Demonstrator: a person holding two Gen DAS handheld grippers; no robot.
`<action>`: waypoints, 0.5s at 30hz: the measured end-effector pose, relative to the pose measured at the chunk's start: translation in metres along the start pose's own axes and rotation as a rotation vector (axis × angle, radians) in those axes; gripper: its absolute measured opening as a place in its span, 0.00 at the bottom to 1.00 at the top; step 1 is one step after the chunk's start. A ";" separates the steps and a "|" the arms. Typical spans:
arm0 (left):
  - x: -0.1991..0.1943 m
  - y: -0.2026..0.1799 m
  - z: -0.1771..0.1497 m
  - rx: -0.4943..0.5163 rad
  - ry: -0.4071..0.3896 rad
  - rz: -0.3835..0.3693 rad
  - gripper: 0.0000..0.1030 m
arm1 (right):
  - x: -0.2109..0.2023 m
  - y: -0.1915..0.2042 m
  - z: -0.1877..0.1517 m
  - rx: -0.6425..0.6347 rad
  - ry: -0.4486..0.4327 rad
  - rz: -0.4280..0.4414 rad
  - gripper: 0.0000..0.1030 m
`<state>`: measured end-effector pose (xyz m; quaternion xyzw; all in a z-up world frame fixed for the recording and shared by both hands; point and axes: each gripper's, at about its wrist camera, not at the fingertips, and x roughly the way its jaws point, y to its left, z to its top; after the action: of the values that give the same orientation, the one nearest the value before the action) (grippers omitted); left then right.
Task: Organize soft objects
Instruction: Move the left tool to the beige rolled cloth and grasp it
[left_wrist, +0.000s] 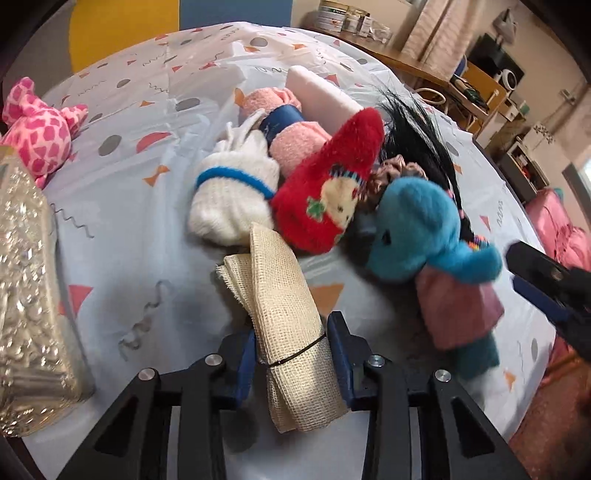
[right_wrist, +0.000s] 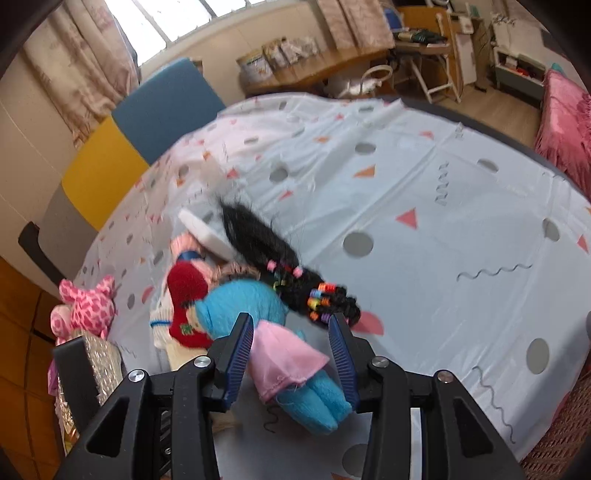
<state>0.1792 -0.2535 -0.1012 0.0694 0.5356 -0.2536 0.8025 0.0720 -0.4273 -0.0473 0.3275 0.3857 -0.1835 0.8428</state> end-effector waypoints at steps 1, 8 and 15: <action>-0.002 0.002 -0.004 0.006 -0.003 -0.002 0.36 | 0.004 0.002 -0.001 -0.009 0.020 -0.008 0.42; -0.013 0.017 -0.025 0.031 -0.024 -0.008 0.34 | 0.025 0.030 -0.011 -0.175 0.085 -0.066 0.46; -0.028 0.028 -0.046 0.039 -0.037 -0.019 0.32 | 0.049 0.048 -0.019 -0.300 0.140 -0.143 0.52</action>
<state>0.1462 -0.2029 -0.1002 0.0752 0.5164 -0.2727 0.8083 0.1196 -0.3825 -0.0747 0.1817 0.4887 -0.1601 0.8382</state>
